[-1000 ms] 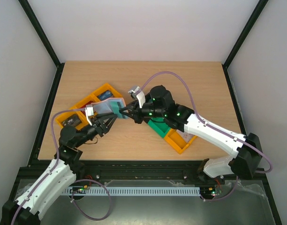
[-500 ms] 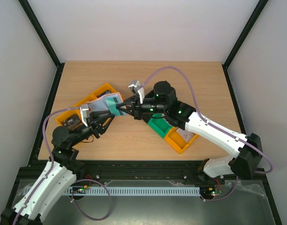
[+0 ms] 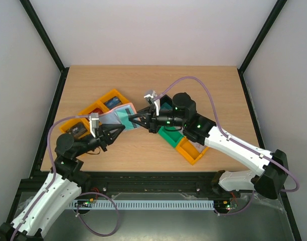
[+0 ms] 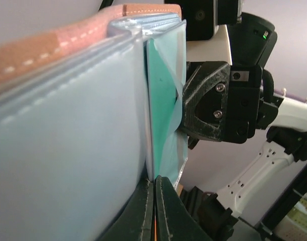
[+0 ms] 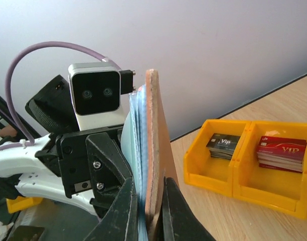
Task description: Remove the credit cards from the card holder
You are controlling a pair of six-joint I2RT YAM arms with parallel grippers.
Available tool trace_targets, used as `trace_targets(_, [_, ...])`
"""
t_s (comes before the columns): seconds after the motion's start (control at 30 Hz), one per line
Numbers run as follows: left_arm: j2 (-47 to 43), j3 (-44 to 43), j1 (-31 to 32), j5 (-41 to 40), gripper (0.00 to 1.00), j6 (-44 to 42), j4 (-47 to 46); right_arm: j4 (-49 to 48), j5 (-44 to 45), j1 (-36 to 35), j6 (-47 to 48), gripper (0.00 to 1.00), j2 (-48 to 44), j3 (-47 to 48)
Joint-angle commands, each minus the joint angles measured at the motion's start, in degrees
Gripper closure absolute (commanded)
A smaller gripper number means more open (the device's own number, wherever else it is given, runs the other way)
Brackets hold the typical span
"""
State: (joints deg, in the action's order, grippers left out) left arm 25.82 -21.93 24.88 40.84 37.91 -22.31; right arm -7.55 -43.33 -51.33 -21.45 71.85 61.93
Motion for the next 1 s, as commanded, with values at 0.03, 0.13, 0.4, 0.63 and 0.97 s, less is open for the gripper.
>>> trace_targets(0.03, [-0.7, -1.3, 2.2, 7.6, 0.98, -8.1, 4.7, 2.4, -2.1, -2.6, 3.3, 0.98, 0.0, -1.2])
trace_targets(0.13, [-0.4, 0.1, 2.3, 5.7, 0.98, -9.0, 4.2, 5.4, -2.2, -2.5, 4.8, 0.98, -0.9, -1.9])
trace_targets(0.4, [1.9, 2.5, 2.0, 3.6, 0.98, -5.1, -4.2, 10.8, -0.3, -2.1, 9.9, 0.98, -4.7, -0.2])
trace_targets(0.63, [2.2, 2.3, 1.9, 3.9, 0.98, -5.8, -5.1, 11.1, -2.2, -1.2, 10.7, 0.98, -5.4, -0.7])
trace_targets(0.97, [0.2, 2.3, 1.8, 3.3, 0.98, -5.7, -3.9, 10.1, -3.1, -0.2, 11.5, 0.97, -4.8, -2.0])
